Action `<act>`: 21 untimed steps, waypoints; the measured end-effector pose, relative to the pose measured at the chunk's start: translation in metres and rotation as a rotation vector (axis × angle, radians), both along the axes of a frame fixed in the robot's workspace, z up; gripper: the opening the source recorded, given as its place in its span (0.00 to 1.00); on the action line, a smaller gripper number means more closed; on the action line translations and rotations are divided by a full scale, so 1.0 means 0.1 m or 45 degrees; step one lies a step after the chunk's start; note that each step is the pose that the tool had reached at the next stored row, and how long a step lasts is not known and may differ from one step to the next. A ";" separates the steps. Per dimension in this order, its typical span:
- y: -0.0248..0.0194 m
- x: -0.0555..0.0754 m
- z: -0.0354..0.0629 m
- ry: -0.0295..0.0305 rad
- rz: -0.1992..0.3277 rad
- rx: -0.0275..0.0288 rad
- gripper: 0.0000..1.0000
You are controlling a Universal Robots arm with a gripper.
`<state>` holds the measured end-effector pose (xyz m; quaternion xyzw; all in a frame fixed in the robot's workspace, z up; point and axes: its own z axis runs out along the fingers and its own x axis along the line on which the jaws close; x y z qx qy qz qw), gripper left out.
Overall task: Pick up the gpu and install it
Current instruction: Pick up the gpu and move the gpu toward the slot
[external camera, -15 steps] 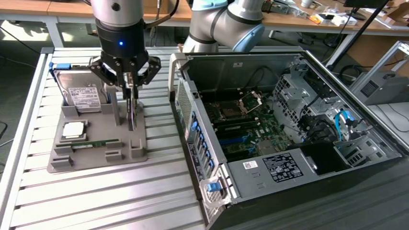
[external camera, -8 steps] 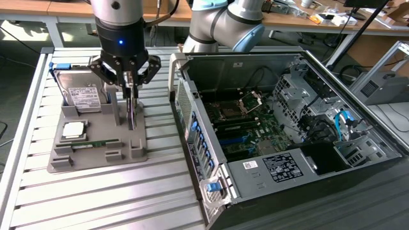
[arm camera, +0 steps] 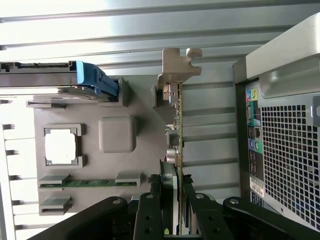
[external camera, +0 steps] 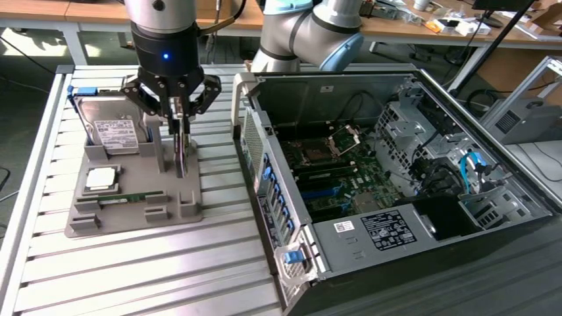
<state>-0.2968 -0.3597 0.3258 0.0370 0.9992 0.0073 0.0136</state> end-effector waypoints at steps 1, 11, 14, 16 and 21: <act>0.000 0.00 0.006 0.0000 0.000 0.0001 0.27; 0.000 0.00 0.044 0.0000 0.000 0.0000 0.27; 0.000 0.00 0.059 0.0000 0.000 0.0001 0.27; 0.000 0.00 0.067 0.0001 0.000 0.0000 0.27; 0.000 0.00 0.085 0.0001 0.000 0.0000 0.27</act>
